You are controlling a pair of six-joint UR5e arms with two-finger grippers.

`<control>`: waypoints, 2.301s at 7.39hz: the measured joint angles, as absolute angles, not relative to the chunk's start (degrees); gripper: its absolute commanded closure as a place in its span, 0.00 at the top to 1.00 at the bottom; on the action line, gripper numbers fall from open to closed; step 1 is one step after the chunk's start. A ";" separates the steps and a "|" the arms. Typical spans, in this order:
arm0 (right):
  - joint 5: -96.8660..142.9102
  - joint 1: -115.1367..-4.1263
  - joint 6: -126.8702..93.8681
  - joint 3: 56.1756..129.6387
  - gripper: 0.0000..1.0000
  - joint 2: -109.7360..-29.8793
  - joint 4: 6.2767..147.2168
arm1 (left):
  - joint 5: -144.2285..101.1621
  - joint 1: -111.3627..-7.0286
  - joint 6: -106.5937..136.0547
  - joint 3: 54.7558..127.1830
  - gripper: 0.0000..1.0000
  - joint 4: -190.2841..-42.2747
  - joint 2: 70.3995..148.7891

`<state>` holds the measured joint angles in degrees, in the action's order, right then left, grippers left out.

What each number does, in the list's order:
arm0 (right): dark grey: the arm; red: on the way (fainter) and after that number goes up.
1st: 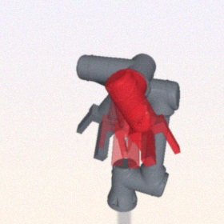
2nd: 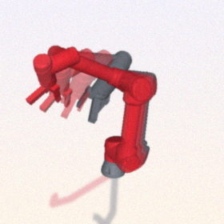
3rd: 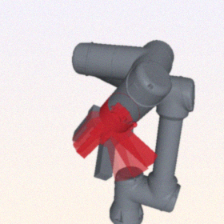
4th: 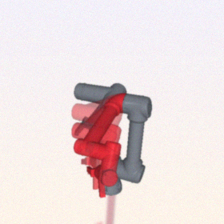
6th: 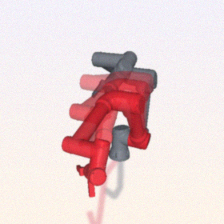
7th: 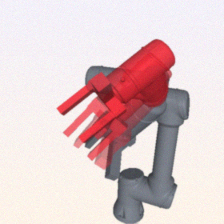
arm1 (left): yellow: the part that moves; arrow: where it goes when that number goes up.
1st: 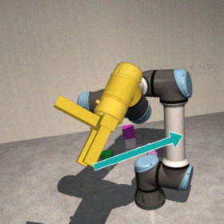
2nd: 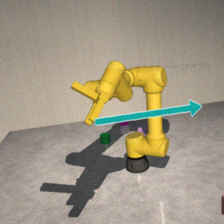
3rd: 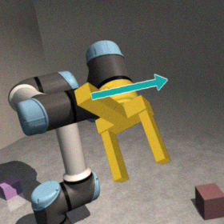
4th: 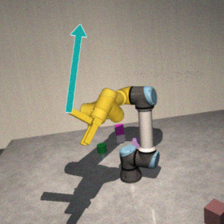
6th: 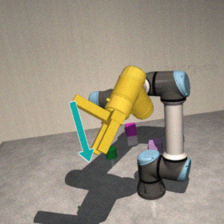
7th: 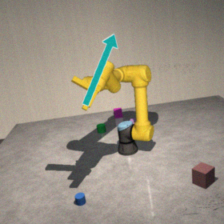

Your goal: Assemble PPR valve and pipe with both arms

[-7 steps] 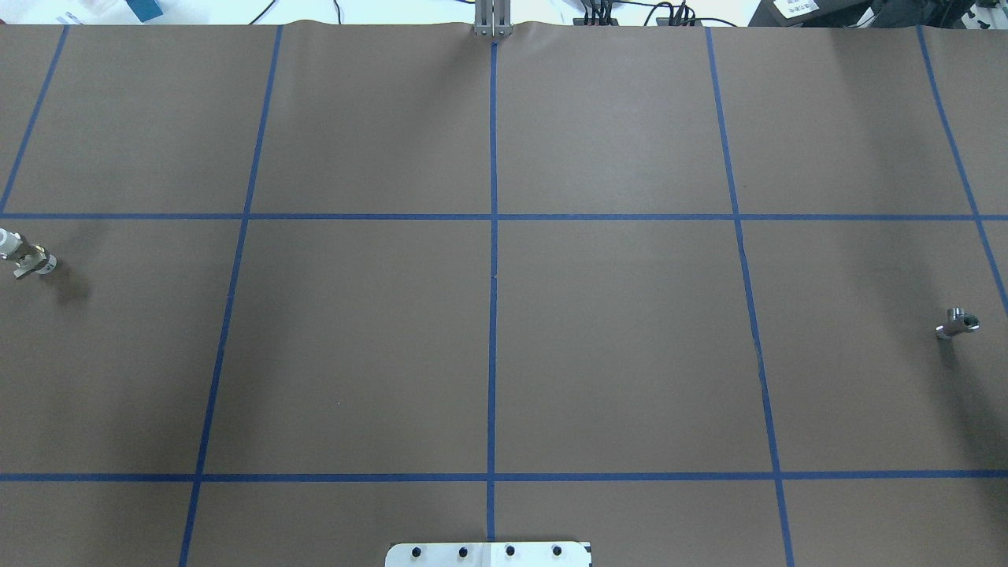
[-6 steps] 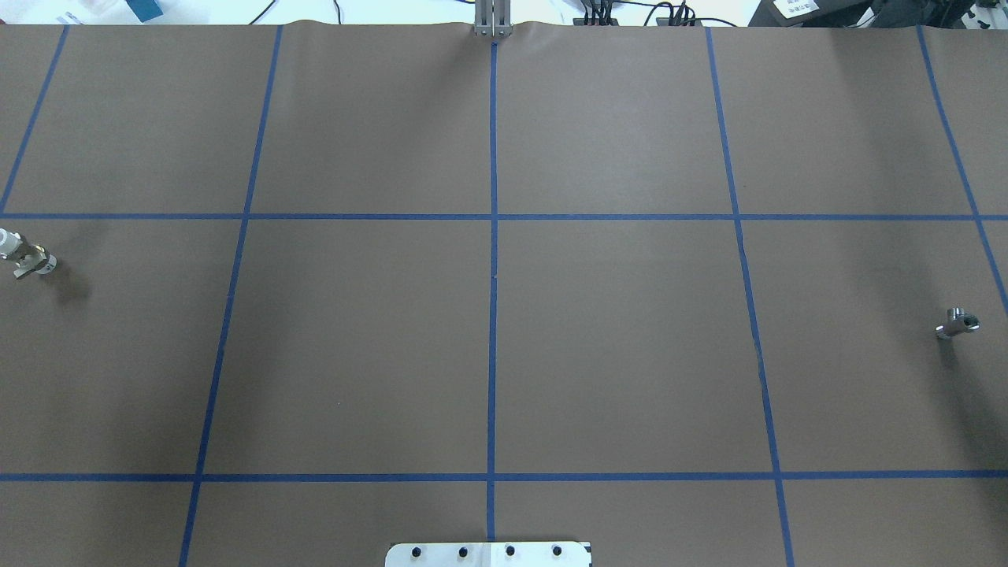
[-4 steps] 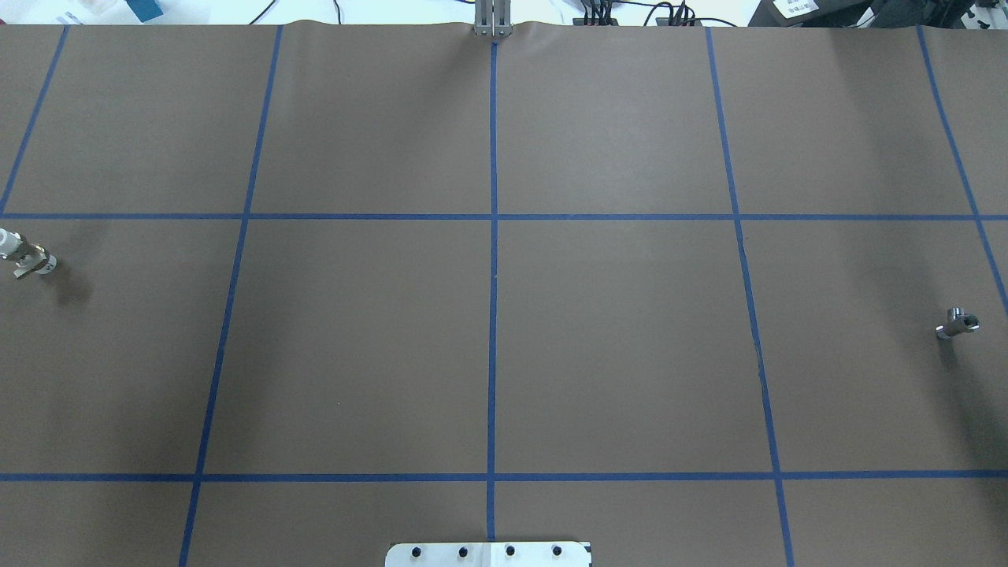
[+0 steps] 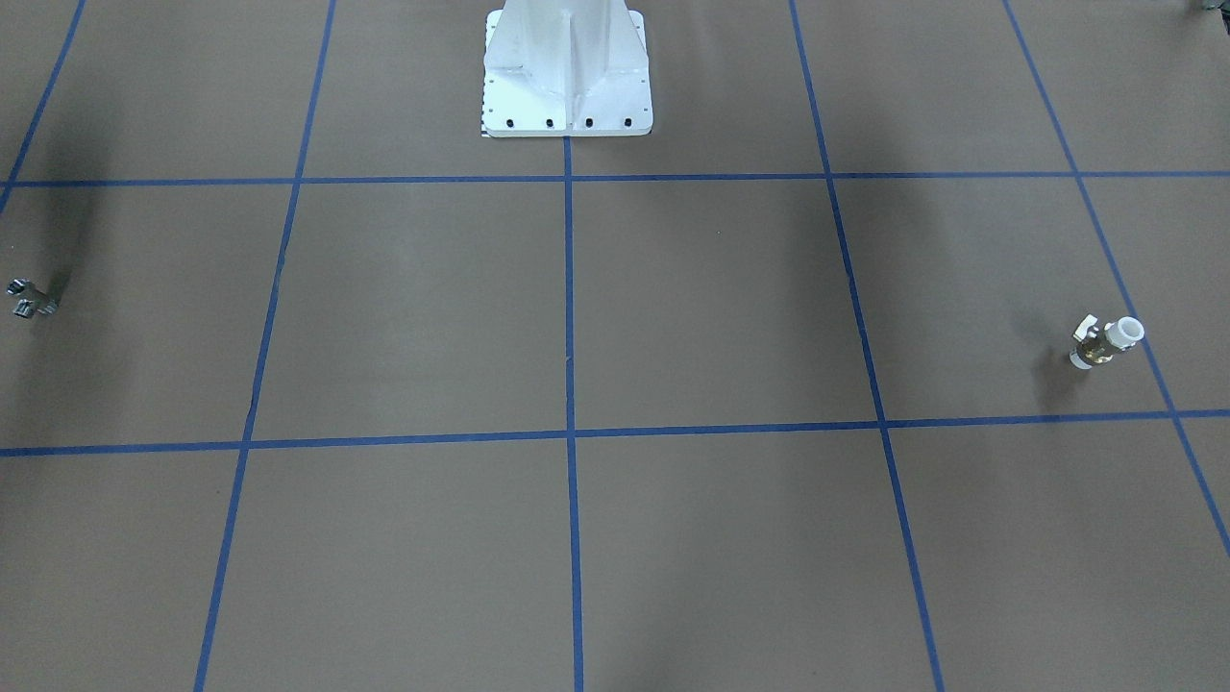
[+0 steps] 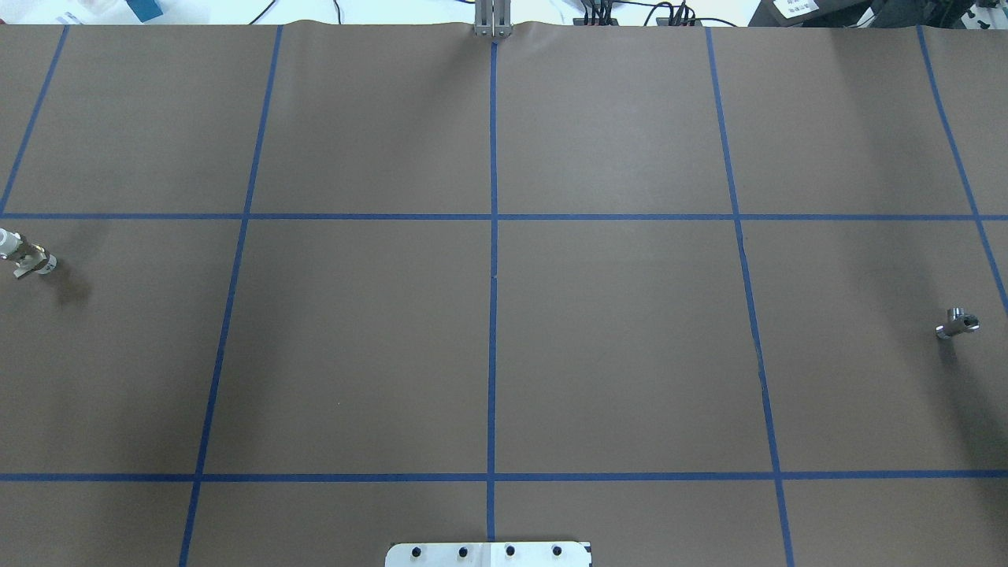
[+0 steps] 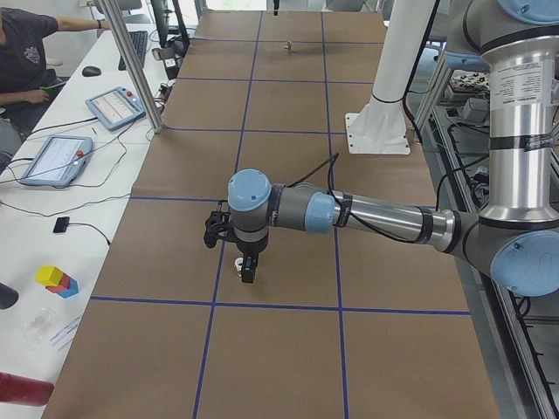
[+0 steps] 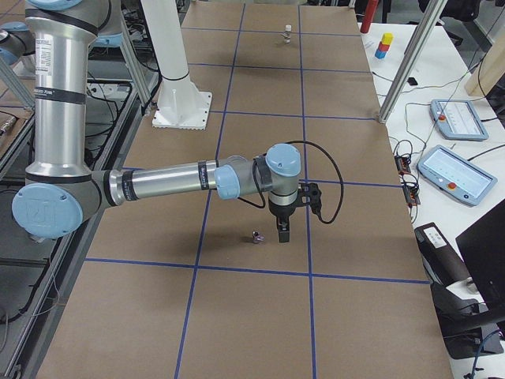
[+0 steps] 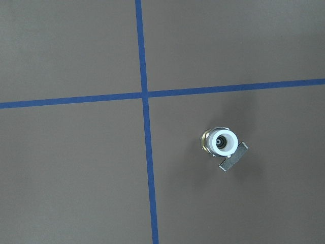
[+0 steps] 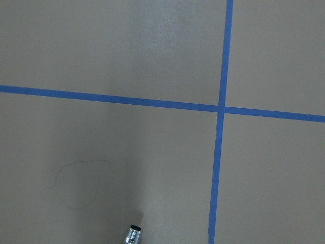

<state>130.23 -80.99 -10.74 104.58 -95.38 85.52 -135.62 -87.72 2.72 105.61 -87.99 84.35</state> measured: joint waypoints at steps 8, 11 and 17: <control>130.25 -80.95 -10.98 105.92 1.00 -95.71 85.46 | -135.93 -87.49 2.81 105.82 1.00 -90.03 84.29; 130.42 -80.92 -10.98 105.98 1.00 -95.66 85.46 | -137.22 -86.07 3.14 105.82 1.00 -90.39 84.32; 131.70 -76.14 -11.04 105.74 1.00 -95.75 82.90 | -137.21 -81.41 4.16 105.54 1.00 -91.70 85.17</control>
